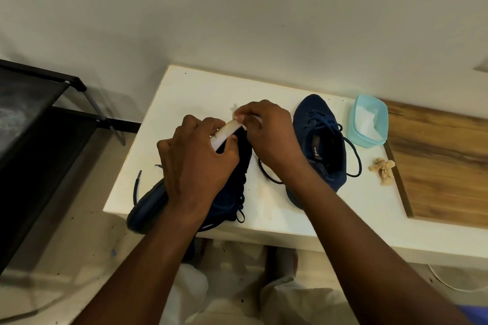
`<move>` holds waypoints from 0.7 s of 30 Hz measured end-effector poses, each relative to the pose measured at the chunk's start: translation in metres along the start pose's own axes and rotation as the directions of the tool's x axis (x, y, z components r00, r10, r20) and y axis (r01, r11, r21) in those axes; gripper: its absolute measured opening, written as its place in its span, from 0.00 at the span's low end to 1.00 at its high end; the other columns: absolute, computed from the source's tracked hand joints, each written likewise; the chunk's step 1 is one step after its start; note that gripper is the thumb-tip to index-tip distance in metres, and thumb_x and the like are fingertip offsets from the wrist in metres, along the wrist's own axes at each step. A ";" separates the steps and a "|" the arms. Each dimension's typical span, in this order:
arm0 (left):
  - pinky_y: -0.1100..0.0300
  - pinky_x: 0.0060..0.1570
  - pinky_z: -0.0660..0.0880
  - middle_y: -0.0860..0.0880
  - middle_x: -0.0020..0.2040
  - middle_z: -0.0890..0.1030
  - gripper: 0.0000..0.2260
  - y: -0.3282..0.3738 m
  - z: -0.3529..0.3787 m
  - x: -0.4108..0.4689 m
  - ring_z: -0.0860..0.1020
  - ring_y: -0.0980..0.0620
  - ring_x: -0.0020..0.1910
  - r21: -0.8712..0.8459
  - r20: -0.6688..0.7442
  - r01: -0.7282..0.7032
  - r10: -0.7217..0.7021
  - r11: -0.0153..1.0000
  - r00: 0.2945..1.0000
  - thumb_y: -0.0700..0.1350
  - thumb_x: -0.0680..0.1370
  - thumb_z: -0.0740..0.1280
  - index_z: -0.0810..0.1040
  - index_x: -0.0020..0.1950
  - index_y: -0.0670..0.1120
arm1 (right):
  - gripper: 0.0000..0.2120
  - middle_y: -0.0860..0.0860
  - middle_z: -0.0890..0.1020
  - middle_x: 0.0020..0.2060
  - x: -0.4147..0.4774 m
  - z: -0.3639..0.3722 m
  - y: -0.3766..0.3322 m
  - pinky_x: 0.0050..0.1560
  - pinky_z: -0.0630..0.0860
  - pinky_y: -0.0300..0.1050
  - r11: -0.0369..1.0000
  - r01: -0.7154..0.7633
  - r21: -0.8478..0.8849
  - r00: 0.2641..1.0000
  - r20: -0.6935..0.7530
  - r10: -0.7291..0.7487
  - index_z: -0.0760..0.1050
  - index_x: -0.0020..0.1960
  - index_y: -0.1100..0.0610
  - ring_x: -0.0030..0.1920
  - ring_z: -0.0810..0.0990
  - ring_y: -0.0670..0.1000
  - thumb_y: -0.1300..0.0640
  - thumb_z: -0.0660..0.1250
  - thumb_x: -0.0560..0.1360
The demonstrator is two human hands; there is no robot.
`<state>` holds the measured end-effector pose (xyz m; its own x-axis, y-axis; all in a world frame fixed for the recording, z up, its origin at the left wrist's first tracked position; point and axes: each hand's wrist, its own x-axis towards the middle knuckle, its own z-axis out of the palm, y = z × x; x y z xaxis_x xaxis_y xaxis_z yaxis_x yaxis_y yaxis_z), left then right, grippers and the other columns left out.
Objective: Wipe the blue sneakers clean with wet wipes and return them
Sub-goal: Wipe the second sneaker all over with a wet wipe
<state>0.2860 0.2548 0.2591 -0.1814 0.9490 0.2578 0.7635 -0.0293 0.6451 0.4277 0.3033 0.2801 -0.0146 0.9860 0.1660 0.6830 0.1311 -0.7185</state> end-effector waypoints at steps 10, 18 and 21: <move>0.51 0.51 0.67 0.50 0.51 0.79 0.15 0.000 0.000 0.000 0.77 0.49 0.46 0.026 -0.002 -0.021 0.021 0.999 1.000 0.57 0.76 0.70 0.80 0.60 0.53 | 0.10 0.50 0.84 0.46 0.011 0.001 0.006 0.47 0.73 0.33 0.995 -0.086 0.049 0.996 -0.009 0.086 0.84 0.50 0.59 0.47 0.79 0.45 0.66 0.64 0.77; 0.50 0.51 0.69 0.50 0.55 0.79 0.15 0.000 0.000 -0.001 0.78 0.48 0.50 0.068 0.021 -0.065 0.064 0.996 0.998 0.55 0.78 0.68 0.79 0.63 0.54 | 0.08 0.50 0.84 0.45 -0.001 -0.006 0.003 0.45 0.70 0.26 0.995 -0.047 0.086 0.999 0.027 0.045 0.84 0.51 0.58 0.44 0.80 0.42 0.63 0.66 0.78; 0.49 0.50 0.71 0.50 0.54 0.80 0.14 0.001 0.000 -0.001 0.78 0.48 0.48 0.030 0.022 -0.043 0.042 0.999 0.999 0.55 0.77 0.69 0.80 0.62 0.53 | 0.09 0.51 0.84 0.47 0.001 -0.004 0.008 0.49 0.74 0.33 0.999 -0.043 0.015 0.999 -0.008 0.044 0.84 0.52 0.58 0.48 0.80 0.47 0.64 0.65 0.78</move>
<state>0.2868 0.2539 0.2598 -0.1357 0.9536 0.2689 0.7888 -0.0602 0.6117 0.4366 0.3050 0.2774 0.0211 0.9899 0.1401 0.6718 0.0897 -0.7353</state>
